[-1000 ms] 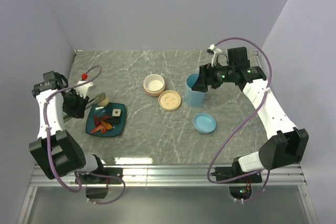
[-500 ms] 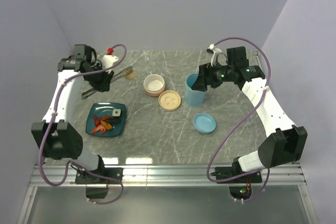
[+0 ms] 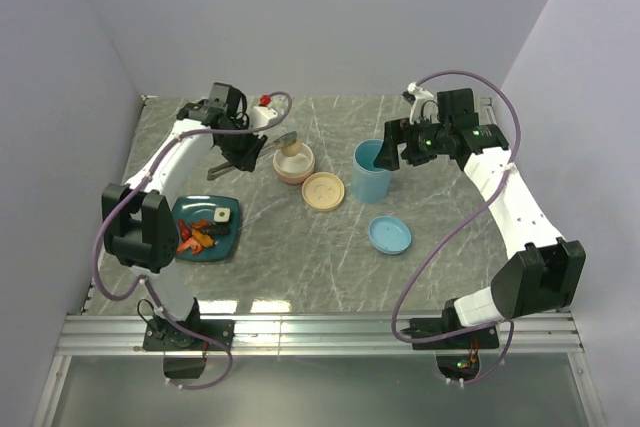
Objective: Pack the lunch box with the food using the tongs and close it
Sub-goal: Place the food into the lunch box, then pick up the food using the clamp, then place the food into the lunch box
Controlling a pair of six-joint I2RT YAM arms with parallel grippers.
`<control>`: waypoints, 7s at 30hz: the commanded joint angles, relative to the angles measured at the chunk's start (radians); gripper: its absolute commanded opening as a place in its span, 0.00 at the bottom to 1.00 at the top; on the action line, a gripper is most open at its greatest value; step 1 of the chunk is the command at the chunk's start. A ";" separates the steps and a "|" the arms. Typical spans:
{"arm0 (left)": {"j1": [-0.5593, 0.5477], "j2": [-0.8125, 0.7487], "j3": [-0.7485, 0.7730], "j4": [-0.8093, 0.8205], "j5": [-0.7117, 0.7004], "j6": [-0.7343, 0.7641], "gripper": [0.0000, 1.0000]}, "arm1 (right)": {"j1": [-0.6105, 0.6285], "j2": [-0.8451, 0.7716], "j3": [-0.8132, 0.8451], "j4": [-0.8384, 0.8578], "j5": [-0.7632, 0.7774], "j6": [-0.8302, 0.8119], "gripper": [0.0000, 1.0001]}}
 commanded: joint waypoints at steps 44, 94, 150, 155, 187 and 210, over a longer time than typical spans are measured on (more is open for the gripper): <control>-0.120 0.093 0.054 0.020 -0.171 -0.048 0.44 | -0.047 -0.074 -0.005 0.014 0.165 -0.018 1.00; 0.346 -0.584 -0.542 -0.250 -0.132 0.141 0.59 | -0.046 -0.117 -0.030 -0.039 -0.024 -0.021 1.00; 0.346 -0.496 -0.571 -0.193 -0.162 0.075 0.34 | -0.047 -0.059 -0.013 -0.054 -0.065 -0.020 1.00; 0.346 -0.516 -0.535 -0.207 -0.148 0.070 0.31 | -0.046 -0.062 -0.008 -0.060 -0.073 -0.020 1.00; -0.302 -0.050 0.366 -0.119 0.101 -0.097 0.21 | -0.184 -0.020 0.249 -0.141 0.039 -0.035 1.00; -0.399 0.191 0.489 -0.095 0.078 -0.100 0.50 | -0.245 -0.009 0.243 -0.151 -0.024 -0.030 1.00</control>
